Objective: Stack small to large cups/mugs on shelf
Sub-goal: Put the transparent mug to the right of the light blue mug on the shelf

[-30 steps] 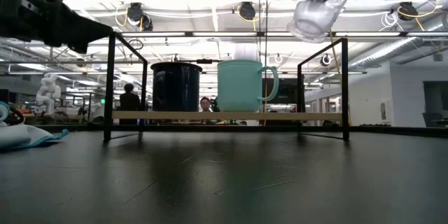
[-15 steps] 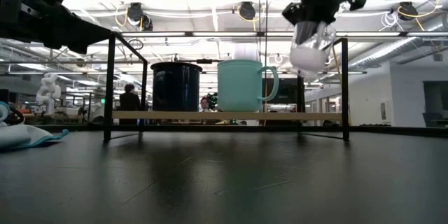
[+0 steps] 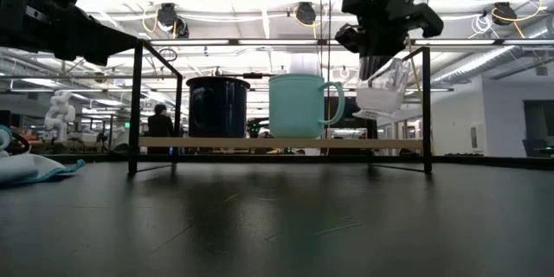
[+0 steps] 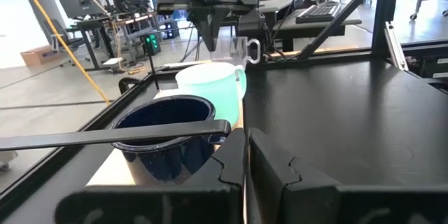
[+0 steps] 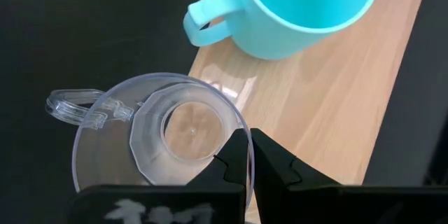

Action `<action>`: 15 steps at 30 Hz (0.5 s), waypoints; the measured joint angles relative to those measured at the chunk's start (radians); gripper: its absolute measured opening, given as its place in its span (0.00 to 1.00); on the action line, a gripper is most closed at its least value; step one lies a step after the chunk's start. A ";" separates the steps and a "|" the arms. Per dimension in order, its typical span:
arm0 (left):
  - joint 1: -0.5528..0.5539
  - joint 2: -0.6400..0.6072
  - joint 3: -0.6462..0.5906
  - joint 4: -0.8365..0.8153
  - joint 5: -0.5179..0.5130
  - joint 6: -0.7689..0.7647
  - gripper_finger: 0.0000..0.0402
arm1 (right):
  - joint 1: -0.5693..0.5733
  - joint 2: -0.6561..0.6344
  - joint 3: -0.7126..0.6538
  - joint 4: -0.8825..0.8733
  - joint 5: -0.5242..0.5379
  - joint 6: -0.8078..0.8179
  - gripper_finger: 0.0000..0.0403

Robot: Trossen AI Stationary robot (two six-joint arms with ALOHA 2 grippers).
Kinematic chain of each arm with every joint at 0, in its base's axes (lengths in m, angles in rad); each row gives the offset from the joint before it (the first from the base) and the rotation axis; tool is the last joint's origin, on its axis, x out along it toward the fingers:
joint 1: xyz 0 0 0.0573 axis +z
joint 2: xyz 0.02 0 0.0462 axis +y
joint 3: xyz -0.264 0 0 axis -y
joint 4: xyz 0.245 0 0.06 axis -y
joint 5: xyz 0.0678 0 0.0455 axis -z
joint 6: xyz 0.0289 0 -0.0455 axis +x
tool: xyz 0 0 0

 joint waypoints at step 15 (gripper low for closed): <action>0.000 0.000 0.000 -0.003 -0.001 0.004 0.06 | -0.026 0.082 0.066 -0.015 0.002 -0.035 0.00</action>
